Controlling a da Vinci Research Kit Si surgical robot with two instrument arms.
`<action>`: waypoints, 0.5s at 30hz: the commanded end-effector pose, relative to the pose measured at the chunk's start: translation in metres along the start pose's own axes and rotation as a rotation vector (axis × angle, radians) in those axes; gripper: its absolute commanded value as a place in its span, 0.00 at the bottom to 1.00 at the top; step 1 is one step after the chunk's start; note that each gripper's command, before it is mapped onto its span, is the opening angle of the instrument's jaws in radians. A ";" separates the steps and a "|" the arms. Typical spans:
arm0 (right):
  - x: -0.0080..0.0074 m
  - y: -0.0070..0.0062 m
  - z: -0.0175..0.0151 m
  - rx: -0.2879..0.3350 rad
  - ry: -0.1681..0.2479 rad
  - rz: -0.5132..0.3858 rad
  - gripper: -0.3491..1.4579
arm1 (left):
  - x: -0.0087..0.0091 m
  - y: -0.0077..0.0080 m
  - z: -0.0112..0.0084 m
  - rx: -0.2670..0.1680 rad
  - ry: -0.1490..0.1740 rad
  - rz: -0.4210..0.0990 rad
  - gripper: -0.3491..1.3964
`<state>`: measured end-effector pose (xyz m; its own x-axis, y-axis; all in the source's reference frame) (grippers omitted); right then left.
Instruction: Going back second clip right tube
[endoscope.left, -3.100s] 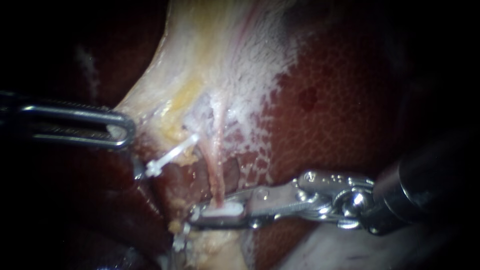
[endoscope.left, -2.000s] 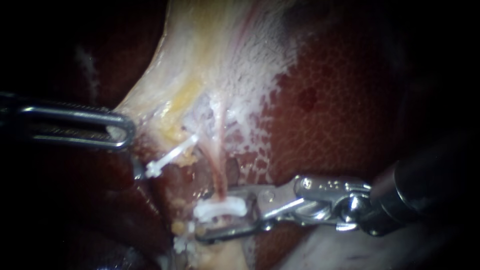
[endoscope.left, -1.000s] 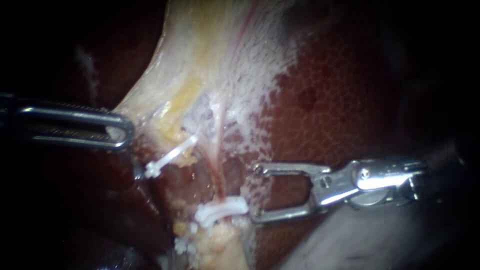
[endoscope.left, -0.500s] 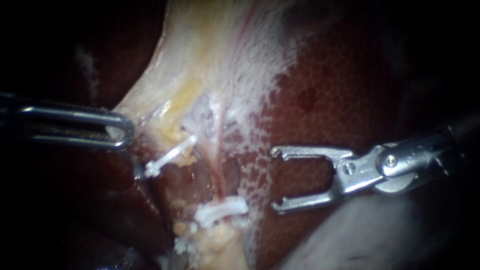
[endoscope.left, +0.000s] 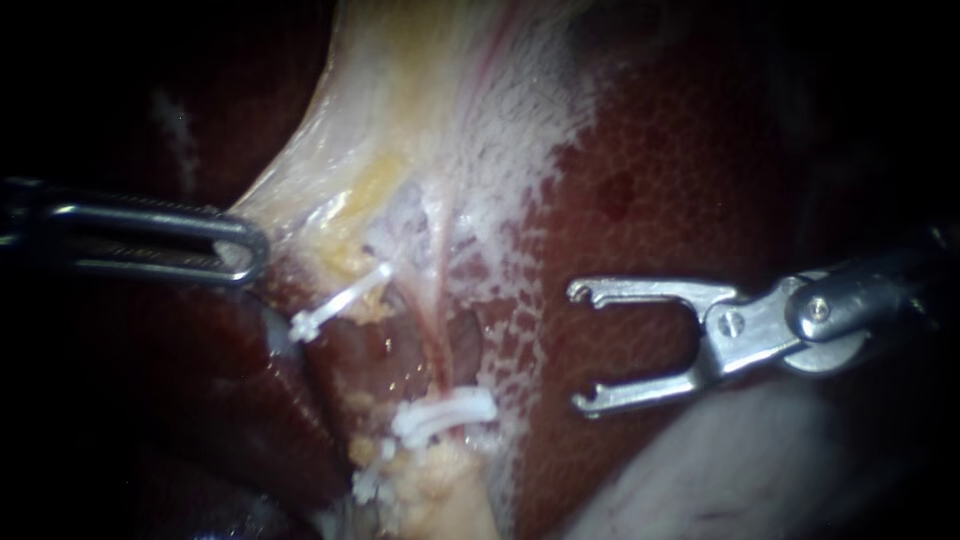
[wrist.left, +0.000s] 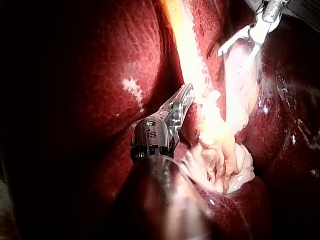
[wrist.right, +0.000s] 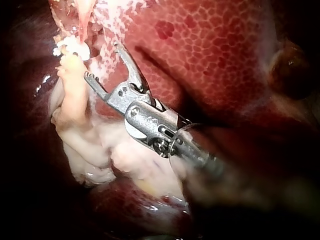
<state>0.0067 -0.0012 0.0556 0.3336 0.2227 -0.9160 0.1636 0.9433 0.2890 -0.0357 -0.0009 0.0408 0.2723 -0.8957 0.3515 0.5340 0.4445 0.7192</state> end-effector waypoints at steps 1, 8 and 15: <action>0.0000 0.0000 0.0000 -0.001 0.001 0.000 0.53 | 0.0001 0.0000 0.0001 0.000 0.000 0.001 0.00; 0.0000 -0.0001 0.0000 -0.001 0.000 0.000 0.53 | 0.0008 0.0005 0.0011 -0.009 0.005 0.011 0.00; -0.0001 -0.0001 0.0000 -0.001 0.000 0.000 0.53 | 0.0019 0.0007 0.0028 -0.015 0.016 0.006 0.00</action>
<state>0.0066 -0.0013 0.0557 0.3332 0.2227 -0.9162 0.1627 0.9435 0.2885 -0.0371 -0.0024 0.0438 0.2899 -0.8926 0.3452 0.5462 0.4505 0.7063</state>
